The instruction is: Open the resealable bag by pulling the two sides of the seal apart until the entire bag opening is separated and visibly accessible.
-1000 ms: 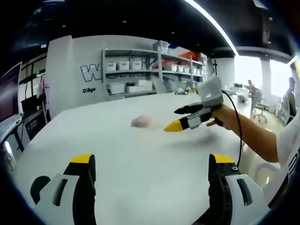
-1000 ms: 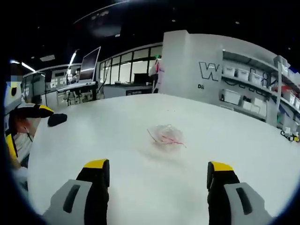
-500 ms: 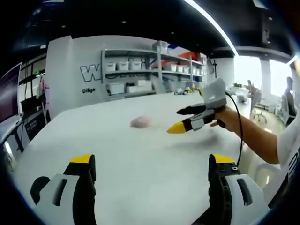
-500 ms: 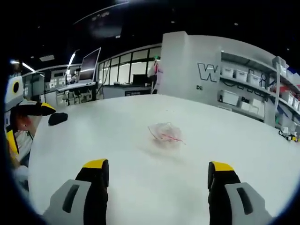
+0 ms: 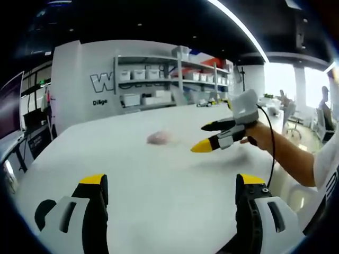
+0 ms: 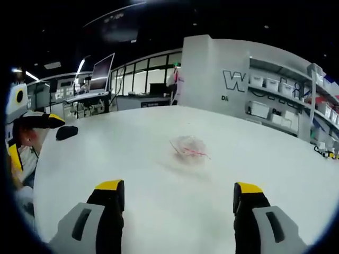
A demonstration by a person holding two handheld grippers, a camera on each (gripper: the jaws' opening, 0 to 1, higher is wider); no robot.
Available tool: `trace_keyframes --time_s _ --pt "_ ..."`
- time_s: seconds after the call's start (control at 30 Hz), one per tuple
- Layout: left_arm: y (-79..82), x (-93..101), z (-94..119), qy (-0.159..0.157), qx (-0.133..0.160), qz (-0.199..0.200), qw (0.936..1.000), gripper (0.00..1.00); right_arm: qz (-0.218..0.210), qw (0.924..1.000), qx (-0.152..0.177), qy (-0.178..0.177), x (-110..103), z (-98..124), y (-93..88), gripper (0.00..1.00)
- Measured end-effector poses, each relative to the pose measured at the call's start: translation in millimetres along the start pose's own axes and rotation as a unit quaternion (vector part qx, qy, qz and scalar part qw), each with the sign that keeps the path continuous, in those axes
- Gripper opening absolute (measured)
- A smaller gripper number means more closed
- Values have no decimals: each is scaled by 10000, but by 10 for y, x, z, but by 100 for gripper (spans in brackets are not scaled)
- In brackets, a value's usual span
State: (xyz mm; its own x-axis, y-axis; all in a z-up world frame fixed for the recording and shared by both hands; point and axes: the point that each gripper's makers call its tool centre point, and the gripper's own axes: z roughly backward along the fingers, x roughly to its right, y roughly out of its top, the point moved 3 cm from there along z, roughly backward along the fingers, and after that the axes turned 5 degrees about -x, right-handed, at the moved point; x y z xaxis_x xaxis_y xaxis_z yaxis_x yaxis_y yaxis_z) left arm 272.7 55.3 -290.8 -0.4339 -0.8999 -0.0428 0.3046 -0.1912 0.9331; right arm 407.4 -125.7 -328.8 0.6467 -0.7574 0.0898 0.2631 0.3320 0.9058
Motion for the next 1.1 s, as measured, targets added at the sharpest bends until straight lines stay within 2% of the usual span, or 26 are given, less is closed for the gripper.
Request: trace_keyframes --time_s 0.23,0.4,0.93,1.1 --pt "-14 11 6 5 -15 -12 10000 99 11 10000 75 -18 -37 82 10 84" --pt "-20 17 14 4 -13 -7 10000 99 -26 10000 64 -33 -55 136 -48 83" --pt "-45 33 -3 -30 -38 9 10000 99 -132 9997 104 -157 91 209 -94 78" --pt "-46 37 1 -27 -29 12 10000 99 -142 9997 128 -160 55 246 -113 79"
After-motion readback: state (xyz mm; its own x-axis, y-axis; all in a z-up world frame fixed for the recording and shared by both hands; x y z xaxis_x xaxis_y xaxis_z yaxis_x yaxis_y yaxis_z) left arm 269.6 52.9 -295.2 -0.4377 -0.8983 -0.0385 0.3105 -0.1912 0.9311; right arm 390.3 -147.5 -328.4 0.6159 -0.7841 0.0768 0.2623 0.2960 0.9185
